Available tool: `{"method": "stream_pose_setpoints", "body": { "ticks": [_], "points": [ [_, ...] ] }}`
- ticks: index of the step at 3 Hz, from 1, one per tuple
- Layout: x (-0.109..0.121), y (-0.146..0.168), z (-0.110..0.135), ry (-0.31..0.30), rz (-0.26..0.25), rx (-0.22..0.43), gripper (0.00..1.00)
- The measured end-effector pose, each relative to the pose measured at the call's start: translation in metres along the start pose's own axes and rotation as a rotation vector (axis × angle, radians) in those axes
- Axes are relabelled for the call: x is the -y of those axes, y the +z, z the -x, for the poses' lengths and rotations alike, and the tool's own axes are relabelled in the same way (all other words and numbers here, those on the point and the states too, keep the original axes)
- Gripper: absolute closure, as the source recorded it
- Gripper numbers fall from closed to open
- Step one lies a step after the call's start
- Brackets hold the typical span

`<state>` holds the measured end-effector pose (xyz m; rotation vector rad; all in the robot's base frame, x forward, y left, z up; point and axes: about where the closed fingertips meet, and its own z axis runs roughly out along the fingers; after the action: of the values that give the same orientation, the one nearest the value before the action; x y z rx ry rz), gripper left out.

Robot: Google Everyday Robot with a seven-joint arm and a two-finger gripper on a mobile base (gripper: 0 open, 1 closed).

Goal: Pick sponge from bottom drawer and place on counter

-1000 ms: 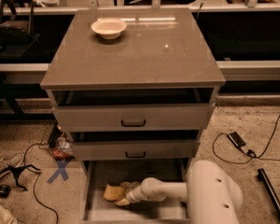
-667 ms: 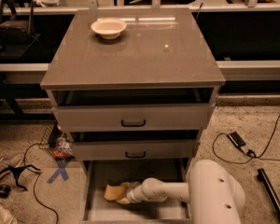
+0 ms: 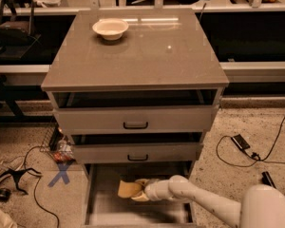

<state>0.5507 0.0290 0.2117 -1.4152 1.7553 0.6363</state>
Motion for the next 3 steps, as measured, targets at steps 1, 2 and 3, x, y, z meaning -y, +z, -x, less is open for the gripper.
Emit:
{"method": "stream_pose_setpoints", "body": {
  "ticks": [1, 2, 3],
  "points": [
    [0.0128, -0.0845, 0.0078, -0.028, -0.002, 0.047, 1.0],
    [0.013, -0.0838, 0.0082, -0.029, -0.002, 0.047, 1.0],
    [0.013, -0.0931, 0.0144, -0.042, -0.014, 0.055, 1.0]
  ]
}}
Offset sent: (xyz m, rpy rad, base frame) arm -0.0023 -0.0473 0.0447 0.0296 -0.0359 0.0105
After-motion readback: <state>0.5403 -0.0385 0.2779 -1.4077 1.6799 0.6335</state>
